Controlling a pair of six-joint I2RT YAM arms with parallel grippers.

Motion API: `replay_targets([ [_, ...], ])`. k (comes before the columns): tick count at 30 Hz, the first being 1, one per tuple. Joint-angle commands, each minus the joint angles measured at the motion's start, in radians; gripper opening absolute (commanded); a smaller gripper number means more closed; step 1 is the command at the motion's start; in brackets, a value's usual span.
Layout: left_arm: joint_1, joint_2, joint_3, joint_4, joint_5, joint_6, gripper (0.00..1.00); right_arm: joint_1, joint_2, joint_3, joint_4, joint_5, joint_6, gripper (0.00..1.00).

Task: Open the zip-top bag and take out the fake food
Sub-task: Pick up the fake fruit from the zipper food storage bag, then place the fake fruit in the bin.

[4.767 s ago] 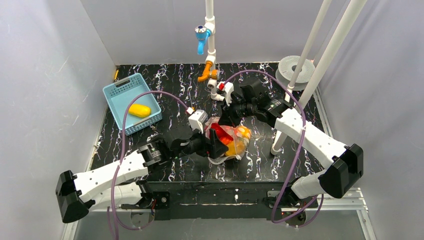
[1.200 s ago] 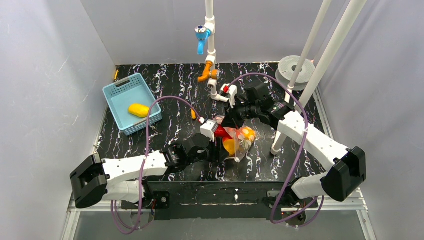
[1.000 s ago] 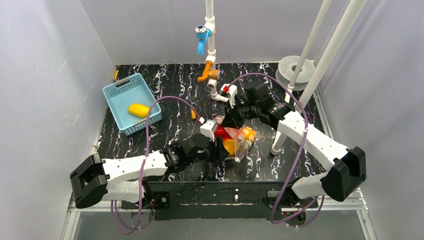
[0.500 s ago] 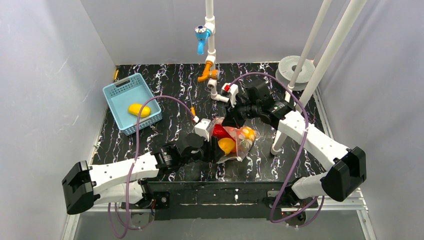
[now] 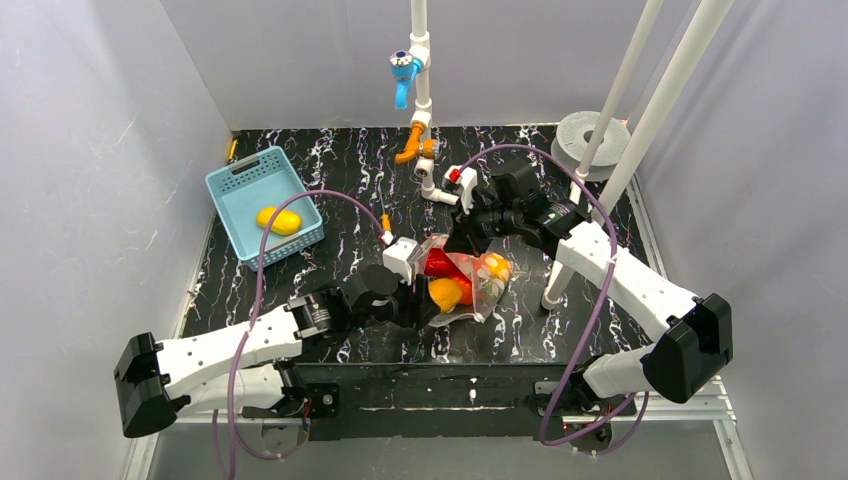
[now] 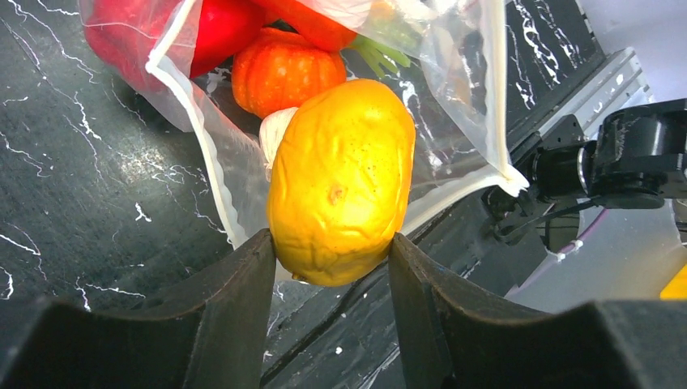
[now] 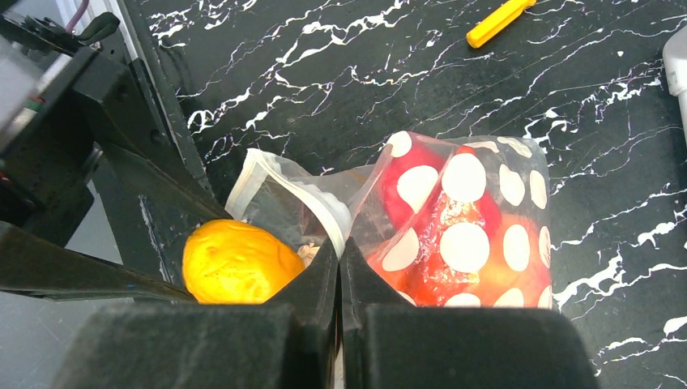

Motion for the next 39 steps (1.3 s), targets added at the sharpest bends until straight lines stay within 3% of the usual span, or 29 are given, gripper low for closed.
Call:
replay_targets([
  [1, -0.001, -0.057, 0.035, -0.030, 0.012, 0.029, 0.00, -0.009, -0.039, -0.002, 0.049, -0.007, 0.008, 0.01],
  [17, 0.012, -0.173, 0.063, -0.155, 0.095, 0.053, 0.00, -0.025, -0.051, -0.007, 0.056, -0.021, 0.020, 0.01],
  [28, 0.070, -0.327, 0.150, -0.317, 0.005, 0.101, 0.00, -0.028, -0.045, -0.008, 0.056, -0.023, 0.022, 0.01],
  [33, 0.201, -0.344, 0.211, -0.399, -0.055, 0.150, 0.00, -0.028, -0.043, -0.008, 0.056, -0.025, 0.022, 0.01],
  [39, 0.520, -0.328, 0.232, -0.359, 0.045, 0.203, 0.00, -0.028, -0.047, -0.009, 0.056, -0.026, 0.023, 0.01],
])
